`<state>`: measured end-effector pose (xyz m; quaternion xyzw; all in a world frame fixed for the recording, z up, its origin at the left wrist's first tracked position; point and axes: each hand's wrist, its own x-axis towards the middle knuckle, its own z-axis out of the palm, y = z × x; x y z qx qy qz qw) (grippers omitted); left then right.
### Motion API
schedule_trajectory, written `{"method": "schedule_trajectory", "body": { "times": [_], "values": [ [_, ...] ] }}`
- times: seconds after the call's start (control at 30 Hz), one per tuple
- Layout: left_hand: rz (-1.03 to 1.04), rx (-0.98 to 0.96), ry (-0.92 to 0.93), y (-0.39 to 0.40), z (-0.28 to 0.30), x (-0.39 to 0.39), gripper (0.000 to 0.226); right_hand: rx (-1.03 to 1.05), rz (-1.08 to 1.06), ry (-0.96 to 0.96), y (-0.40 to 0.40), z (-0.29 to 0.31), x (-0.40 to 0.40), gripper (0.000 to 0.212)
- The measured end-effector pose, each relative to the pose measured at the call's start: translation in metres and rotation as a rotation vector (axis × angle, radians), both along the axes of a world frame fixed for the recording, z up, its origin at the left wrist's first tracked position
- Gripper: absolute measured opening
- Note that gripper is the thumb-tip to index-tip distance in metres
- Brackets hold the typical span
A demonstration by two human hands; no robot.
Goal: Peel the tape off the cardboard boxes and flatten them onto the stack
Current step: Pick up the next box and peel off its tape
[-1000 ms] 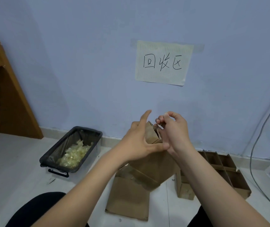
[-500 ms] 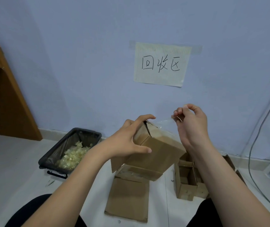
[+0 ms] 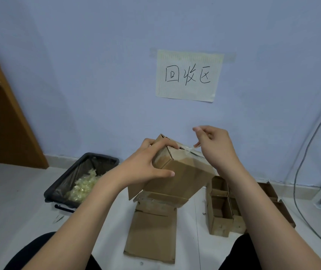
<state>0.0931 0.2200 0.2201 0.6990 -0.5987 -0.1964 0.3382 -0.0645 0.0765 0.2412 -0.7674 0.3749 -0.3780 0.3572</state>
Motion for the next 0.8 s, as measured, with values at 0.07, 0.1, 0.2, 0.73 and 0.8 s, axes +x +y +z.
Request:
{"method": "schedule_trajectory", "body": {
  "times": [0.07,0.1,0.2,0.73,0.8],
  "values": [
    [0.011,0.014,-0.03,0.002,0.0,0.001,0.06,-0.019,0.058,0.147,-0.001,-0.003,-0.001,0.039],
    [0.015,0.02,-0.045,0.003,0.0,0.002,0.06,-0.012,0.075,0.191,-0.001,-0.003,-0.003,0.034],
    [0.023,0.036,-0.069,0.004,0.002,0.005,0.061,0.018,0.105,0.216,-0.004,-0.004,-0.008,0.02],
    [0.076,0.124,-0.188,0.002,-0.008,0.018,0.091,-0.171,0.235,0.39,0.006,-0.008,0.002,0.025],
    [0.076,0.127,-0.198,0.002,-0.009,0.02,0.091,-0.18,0.238,0.388,0.006,-0.011,0.004,0.026]
  ]
}}
